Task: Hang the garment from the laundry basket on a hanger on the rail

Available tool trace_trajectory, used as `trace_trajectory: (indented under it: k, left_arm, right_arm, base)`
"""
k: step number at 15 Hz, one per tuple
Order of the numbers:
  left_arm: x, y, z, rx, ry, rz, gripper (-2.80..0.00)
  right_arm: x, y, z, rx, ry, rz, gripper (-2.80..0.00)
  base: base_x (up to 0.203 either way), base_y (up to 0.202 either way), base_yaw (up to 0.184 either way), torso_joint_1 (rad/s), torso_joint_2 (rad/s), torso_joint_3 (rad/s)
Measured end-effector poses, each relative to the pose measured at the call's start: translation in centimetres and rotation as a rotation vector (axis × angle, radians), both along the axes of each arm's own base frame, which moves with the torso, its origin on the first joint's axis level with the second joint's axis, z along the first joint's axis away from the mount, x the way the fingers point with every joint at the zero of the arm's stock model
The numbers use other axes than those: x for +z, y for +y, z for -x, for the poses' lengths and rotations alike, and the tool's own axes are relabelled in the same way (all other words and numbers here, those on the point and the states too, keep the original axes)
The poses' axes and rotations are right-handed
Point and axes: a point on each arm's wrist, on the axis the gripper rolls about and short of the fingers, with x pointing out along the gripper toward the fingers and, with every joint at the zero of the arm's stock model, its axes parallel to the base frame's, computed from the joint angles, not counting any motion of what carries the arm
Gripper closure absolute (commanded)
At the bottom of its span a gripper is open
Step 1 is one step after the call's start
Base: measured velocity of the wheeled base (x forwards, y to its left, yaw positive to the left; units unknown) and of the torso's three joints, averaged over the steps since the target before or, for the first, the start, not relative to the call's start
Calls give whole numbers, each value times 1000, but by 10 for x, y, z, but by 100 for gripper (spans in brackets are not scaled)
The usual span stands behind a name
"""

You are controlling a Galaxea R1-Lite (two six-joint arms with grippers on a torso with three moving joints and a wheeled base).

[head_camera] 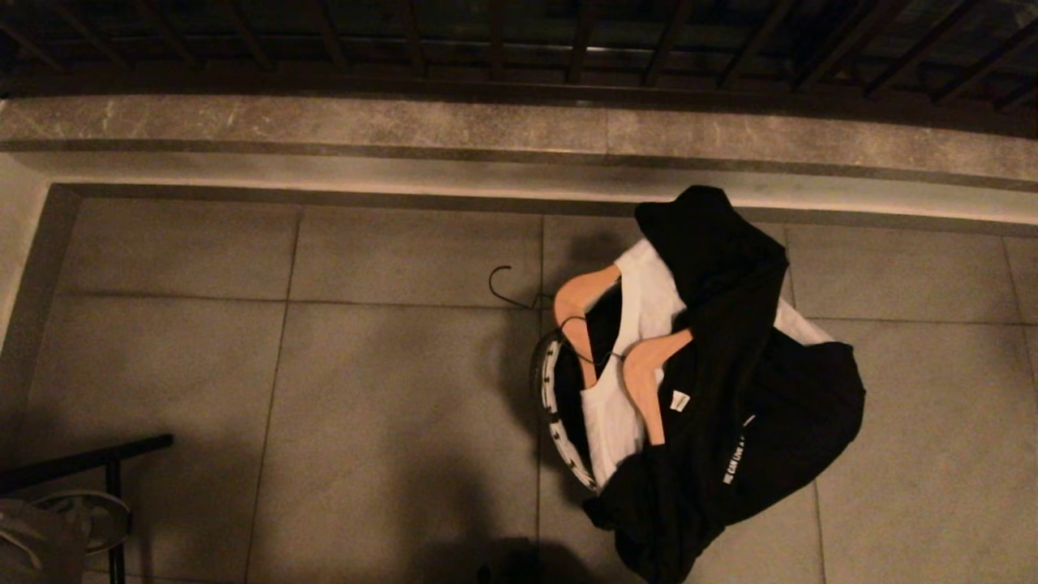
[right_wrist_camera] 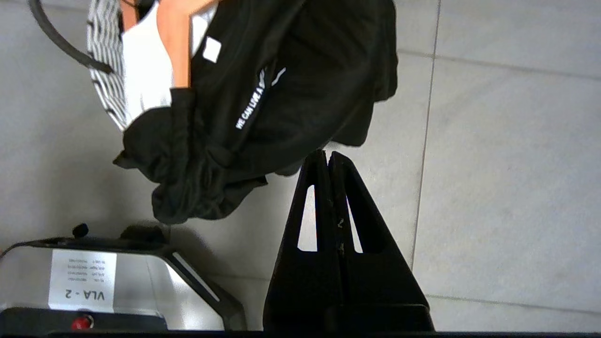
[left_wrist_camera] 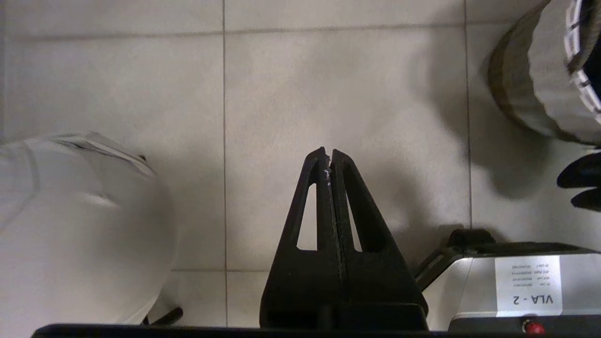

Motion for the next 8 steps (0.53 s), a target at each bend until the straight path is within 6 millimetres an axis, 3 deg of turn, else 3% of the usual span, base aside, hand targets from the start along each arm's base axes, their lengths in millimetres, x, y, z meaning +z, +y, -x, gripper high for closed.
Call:
trace_trajectory:
  k: [3,8]
  left_arm:
    - [0,0,0,0,1,-3,0]
    - [0,0,0,1,1,4,0]
  right_arm:
    - [0,0,0,0,0,0,0]
    - [0,0,0,-1,0,0,0]
  base:
    - [0,0,0,2,4,-140]
    - [0,0,0,0,0,-9]
